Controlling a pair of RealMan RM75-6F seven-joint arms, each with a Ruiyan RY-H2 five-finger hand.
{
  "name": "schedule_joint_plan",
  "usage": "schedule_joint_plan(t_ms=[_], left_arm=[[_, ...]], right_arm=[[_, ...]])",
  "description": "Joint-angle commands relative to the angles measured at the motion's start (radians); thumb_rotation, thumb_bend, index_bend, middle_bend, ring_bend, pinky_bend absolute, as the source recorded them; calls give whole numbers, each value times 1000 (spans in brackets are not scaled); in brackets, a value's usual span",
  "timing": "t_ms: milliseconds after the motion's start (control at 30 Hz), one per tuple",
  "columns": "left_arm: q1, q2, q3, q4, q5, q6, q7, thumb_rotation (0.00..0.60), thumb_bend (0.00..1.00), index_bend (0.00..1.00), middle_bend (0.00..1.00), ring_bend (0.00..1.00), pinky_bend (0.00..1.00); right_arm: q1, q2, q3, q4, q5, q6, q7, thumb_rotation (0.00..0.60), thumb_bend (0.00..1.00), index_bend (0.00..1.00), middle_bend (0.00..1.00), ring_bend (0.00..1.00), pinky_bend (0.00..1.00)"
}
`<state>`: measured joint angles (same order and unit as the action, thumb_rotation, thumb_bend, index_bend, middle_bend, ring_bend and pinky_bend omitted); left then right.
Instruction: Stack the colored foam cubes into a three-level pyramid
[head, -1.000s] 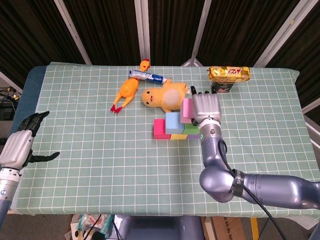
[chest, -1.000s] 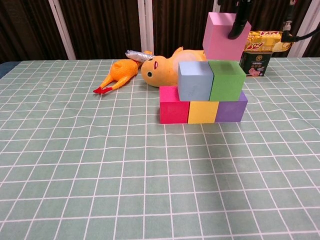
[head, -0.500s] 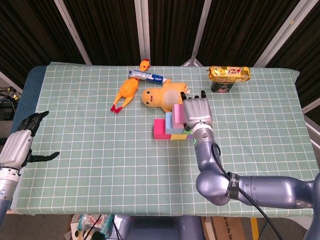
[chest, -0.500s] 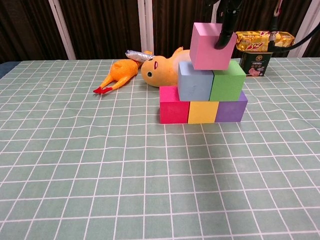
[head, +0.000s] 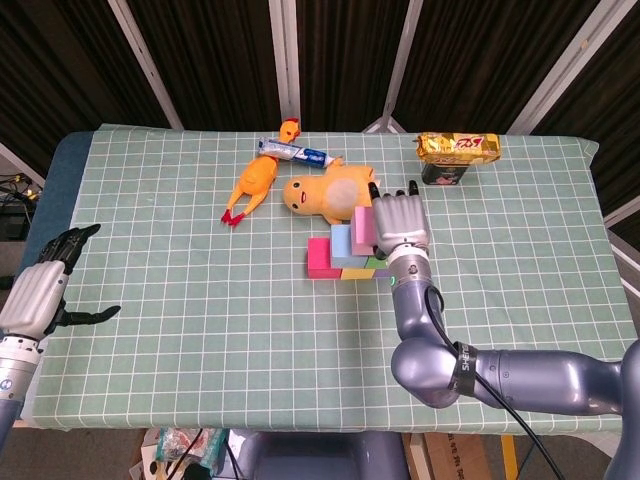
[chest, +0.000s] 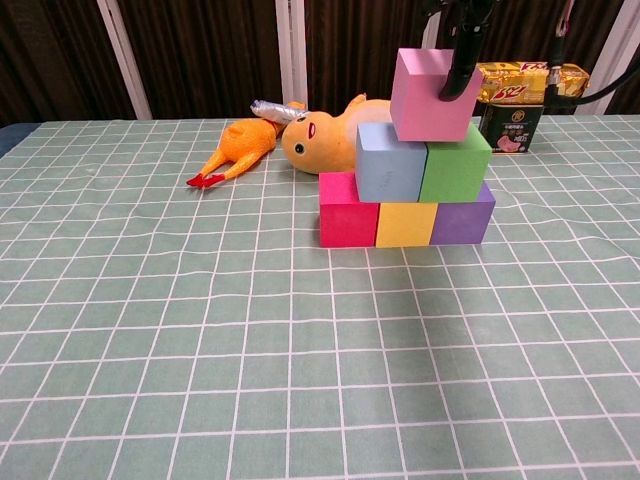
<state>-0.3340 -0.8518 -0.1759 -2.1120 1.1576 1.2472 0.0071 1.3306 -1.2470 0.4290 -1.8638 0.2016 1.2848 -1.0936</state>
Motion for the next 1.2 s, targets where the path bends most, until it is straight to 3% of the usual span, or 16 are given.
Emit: schedule_joint_plan(t_ms=[33, 1200], left_arm=[[0, 0, 1, 0, 0, -2, 1, 600, 82, 0, 67, 15, 30], [-3, -5, 4, 8, -11, -14, 11, 600, 82, 0, 67, 15, 30]], right_arm=[[-1, -3, -1, 3, 0, -1, -1, 600, 340, 0, 410, 225, 33], [-5, -22, -5, 36, 17, -17, -25, 600, 340, 0, 410, 225, 13]])
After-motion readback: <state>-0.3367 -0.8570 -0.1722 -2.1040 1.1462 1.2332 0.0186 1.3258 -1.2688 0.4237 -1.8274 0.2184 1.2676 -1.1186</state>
